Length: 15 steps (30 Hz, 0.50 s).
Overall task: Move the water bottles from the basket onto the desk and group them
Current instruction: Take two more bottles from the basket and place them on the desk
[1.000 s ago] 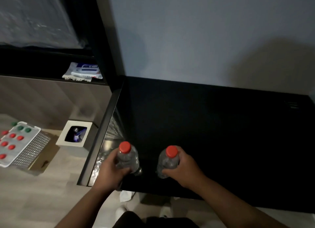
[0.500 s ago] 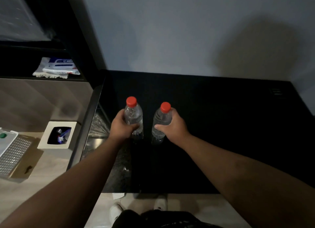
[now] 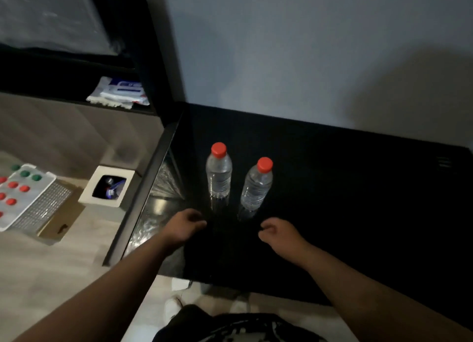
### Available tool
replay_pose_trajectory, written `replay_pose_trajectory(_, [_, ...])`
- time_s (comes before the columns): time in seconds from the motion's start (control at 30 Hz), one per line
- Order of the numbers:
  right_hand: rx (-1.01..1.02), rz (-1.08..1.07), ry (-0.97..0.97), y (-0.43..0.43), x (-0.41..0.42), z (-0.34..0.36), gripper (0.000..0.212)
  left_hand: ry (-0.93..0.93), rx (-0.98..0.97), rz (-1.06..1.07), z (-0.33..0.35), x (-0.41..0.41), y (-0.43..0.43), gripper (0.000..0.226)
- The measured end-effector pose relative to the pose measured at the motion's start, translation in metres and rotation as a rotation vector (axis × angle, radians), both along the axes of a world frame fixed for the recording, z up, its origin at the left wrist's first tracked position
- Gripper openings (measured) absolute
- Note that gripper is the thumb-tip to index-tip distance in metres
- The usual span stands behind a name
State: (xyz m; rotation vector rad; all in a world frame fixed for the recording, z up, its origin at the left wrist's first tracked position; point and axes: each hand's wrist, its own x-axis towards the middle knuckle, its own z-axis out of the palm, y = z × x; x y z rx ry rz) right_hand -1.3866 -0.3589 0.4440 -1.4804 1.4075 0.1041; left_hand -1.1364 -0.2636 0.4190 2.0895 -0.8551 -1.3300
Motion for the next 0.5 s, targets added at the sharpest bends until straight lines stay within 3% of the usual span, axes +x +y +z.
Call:
replay_pose_trajectory(0.1, [0.047,0.109,0.027,0.03,-0.024,-0.019,0.027,0.01,0.067,0.043,-0.006,-0.001,0.062,0.008])
replay_pose_trajectory(0.33, [0.157,0.393,0.082,0.083,-0.032,-0.049,0.014,0.044,0.302,0.33,-0.009,-0.027,0.217,0.015])
replay_pose_trajectory(0.5, [0.151,0.623,0.095,0.113,-0.01,-0.052,0.009,0.036,0.299,0.517,-0.01,-0.047,0.29,0.013])
